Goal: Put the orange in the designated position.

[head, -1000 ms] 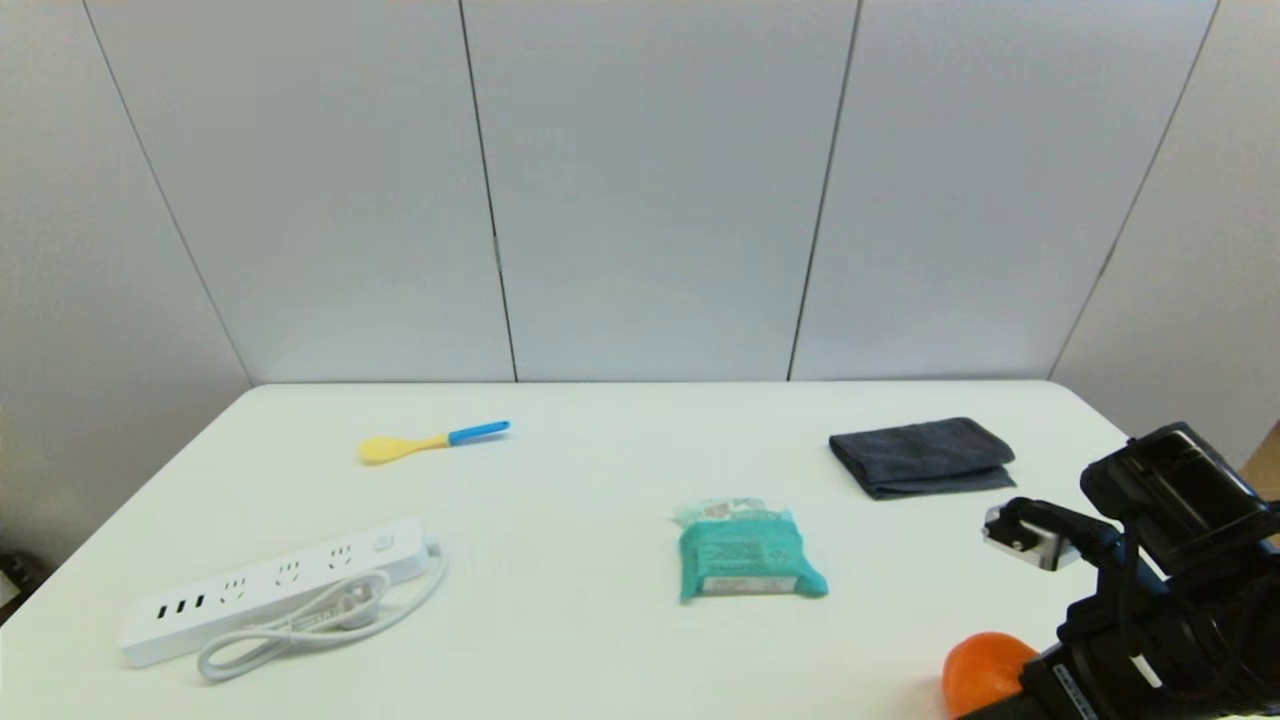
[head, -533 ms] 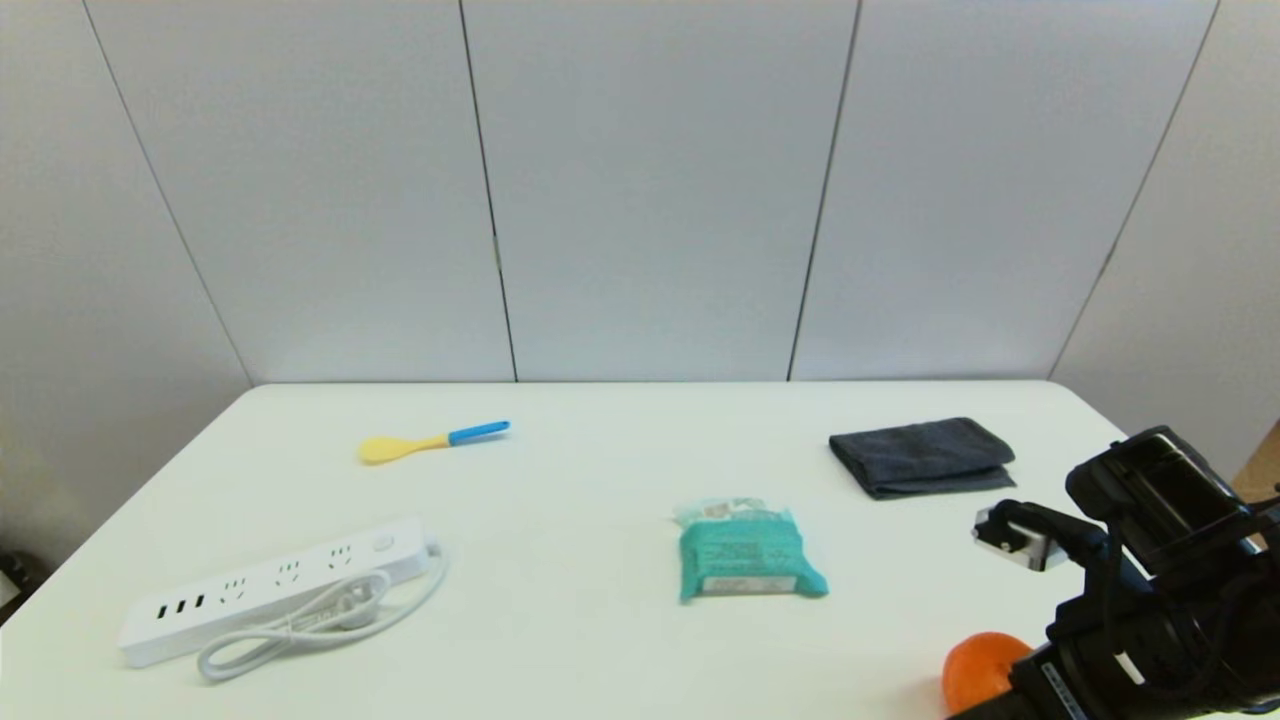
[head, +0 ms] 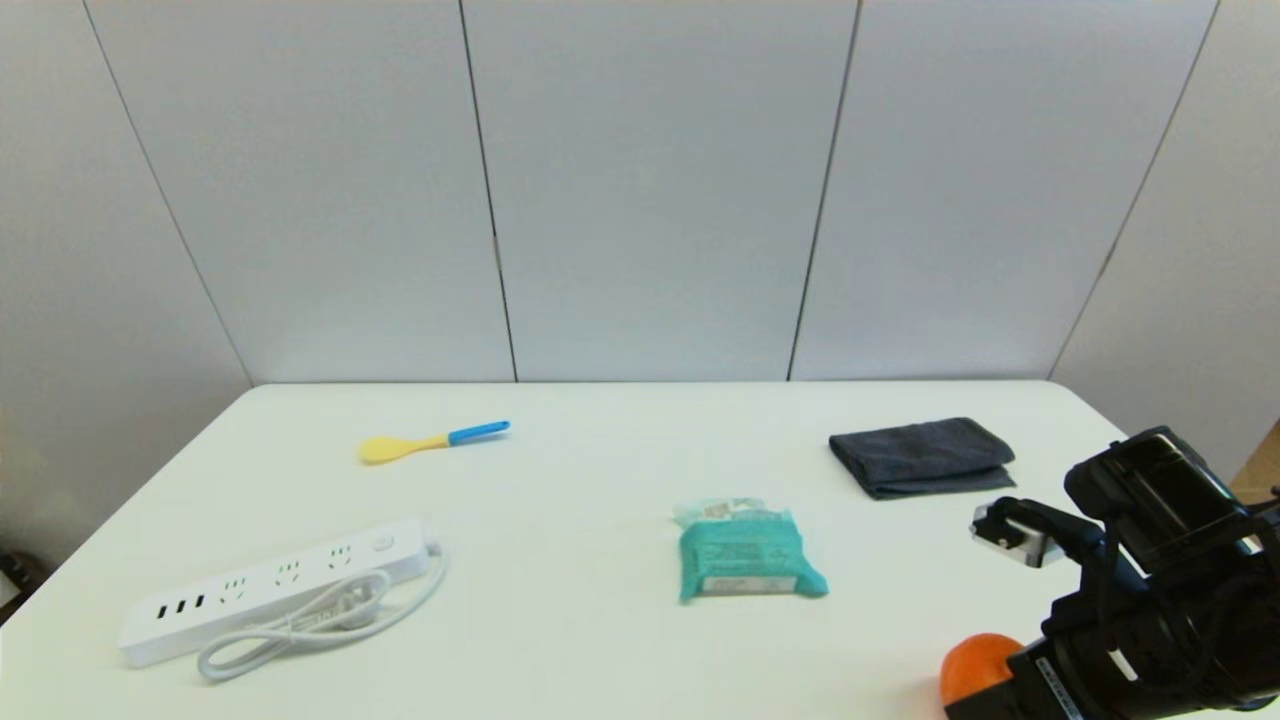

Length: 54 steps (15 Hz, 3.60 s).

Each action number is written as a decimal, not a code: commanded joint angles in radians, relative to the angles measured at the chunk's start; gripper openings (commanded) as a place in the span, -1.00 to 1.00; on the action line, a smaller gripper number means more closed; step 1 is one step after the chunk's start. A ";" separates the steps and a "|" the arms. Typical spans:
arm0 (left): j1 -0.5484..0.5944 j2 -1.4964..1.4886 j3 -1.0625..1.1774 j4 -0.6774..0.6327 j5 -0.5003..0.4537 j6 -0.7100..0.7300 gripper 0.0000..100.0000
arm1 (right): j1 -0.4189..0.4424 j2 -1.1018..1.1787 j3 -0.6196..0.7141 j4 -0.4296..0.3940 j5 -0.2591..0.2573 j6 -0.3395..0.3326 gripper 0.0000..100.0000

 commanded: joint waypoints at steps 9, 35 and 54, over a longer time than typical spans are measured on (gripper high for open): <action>0.000 0.000 0.000 0.000 0.000 0.000 1.00 | -0.032 -0.072 -0.229 0.009 -0.254 0.012 -1.00; 0.000 0.000 0.000 0.000 0.000 0.000 1.00 | -0.183 0.825 -1.169 -0.014 -0.369 0.013 -1.00; 0.000 0.000 0.000 0.000 0.000 0.000 1.00 | -0.183 0.825 -1.214 0.046 -0.364 0.015 -1.00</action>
